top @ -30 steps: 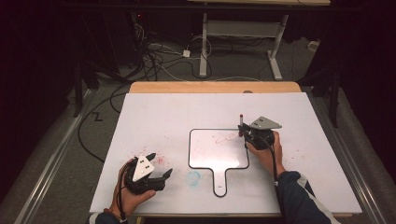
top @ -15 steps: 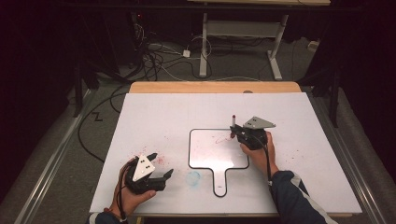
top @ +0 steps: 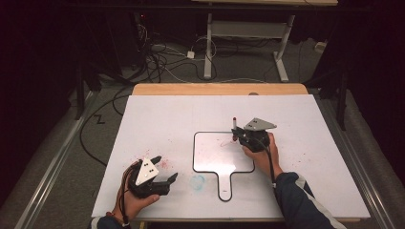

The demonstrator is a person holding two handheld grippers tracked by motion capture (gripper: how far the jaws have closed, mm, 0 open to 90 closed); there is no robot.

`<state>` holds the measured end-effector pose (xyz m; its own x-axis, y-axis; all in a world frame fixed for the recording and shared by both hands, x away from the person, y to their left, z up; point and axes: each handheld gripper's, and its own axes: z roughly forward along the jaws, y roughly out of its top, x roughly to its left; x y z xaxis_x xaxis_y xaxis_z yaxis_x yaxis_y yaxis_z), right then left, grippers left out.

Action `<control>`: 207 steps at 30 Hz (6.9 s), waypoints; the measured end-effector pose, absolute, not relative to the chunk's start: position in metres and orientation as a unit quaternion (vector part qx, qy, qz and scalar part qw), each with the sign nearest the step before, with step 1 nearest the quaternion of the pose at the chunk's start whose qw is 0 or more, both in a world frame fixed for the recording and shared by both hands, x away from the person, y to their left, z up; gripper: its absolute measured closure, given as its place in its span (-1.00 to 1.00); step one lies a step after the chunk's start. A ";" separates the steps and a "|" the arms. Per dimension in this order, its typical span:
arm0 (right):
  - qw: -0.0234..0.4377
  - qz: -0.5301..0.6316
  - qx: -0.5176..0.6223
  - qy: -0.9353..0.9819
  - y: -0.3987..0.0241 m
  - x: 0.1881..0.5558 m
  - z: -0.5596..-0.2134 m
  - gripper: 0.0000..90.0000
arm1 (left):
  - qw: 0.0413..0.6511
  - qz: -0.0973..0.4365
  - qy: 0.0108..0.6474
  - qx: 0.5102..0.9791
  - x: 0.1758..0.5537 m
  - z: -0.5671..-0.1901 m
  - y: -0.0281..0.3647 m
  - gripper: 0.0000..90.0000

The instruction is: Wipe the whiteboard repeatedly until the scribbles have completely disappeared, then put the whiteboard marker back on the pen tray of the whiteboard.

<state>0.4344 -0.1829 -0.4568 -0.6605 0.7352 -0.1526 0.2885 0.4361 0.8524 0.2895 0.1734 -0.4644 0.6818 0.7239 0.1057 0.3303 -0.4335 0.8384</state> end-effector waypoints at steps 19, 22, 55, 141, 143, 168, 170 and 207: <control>0.224 0.450 0.303 0.810 -0.154 0.422 -0.459 0.82 | 0.421 0.229 0.320 0.817 0.290 -0.465 0.172 -0.56; 0.232 0.448 0.291 0.813 -0.145 0.415 -0.460 0.82 | 0.420 0.230 0.319 0.818 0.289 -0.465 0.172 -0.56; 0.265 0.431 0.338 0.794 -0.172 0.433 -0.459 0.83 | 0.419 0.229 0.317 0.819 0.289 -0.464 0.170 -0.56; 0.261 0.405 0.332 0.811 -0.162 0.443 -0.453 0.82 | 0.412 0.230 0.314 0.824 0.288 -0.465 0.173 -0.56; 0.261 0.404 0.331 0.812 -0.163 0.438 -0.453 0.82 | 0.410 0.229 0.314 0.825 0.289 -0.466 0.173 -0.56; 0.247 0.415 0.303 0.821 -0.158 0.409 -0.454 0.82 | 0.403 0.226 0.319 0.828 0.289 -0.469 0.171 -0.56; 0.241 0.419 0.315 0.817 -0.167 0.408 -0.451 0.82 | 0.402 0.226 0.320 0.827 0.289 -0.469 0.171 -0.56; 0.102 0.413 0.462 0.778 -0.265 0.389 -0.444 0.81 | 0.389 0.225 0.297 0.842 0.293 -0.470 0.158 -0.56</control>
<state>0.3891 -0.2646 -0.4437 -0.5519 0.8035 0.2230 0.6346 0.2312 0.7374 0.2934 0.1582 -0.4698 0.7224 0.6757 0.1468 0.3259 -0.5200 0.7895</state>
